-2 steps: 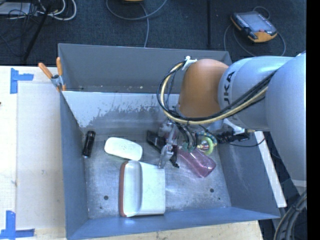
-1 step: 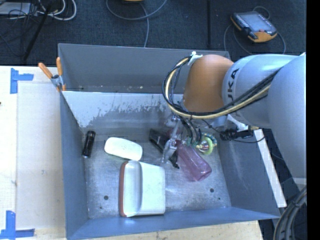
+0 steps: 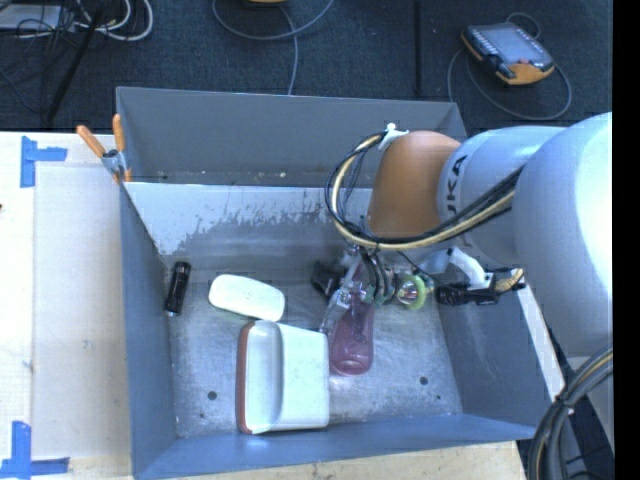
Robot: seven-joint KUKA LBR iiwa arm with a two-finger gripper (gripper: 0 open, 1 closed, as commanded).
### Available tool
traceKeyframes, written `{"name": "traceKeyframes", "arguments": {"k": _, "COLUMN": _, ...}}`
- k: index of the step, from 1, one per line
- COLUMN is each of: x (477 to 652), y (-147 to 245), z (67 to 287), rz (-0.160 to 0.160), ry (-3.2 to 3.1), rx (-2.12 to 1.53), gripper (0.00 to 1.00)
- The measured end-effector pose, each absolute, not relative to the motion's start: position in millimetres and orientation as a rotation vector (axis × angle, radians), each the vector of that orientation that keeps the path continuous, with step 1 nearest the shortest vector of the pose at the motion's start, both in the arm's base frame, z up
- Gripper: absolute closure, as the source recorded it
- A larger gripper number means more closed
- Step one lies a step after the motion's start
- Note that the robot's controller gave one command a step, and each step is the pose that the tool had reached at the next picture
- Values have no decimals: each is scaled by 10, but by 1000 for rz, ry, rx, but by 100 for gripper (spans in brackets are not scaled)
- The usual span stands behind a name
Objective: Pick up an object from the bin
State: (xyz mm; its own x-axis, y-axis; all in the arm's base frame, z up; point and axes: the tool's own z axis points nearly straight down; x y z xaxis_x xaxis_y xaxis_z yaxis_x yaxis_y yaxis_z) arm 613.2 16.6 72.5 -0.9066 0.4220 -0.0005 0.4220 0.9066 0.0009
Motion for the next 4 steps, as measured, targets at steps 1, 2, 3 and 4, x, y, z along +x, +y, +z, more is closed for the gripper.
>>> {"name": "traceKeyframes", "arguments": {"k": 1, "x": 5965, "y": 136, "z": 738, "rz": 4, "ry": 3058, "rx": 673, "gripper": 100}}
{"name": "traceKeyframes", "arguments": {"k": 2, "x": 5965, "y": 136, "z": 738, "rz": 5, "ry": 3058, "rx": 673, "gripper": 100}}
{"name": "traceKeyframes", "arguments": {"k": 3, "x": 5960, "y": 136, "z": 765, "rz": 3, "ry": 3061, "rx": 674, "gripper": 100}}
{"name": "traceKeyframes", "arguments": {"k": 4, "x": 5946, "y": 134, "z": 838, "rz": 0, "ry": 3068, "rx": 675, "gripper": 100}}
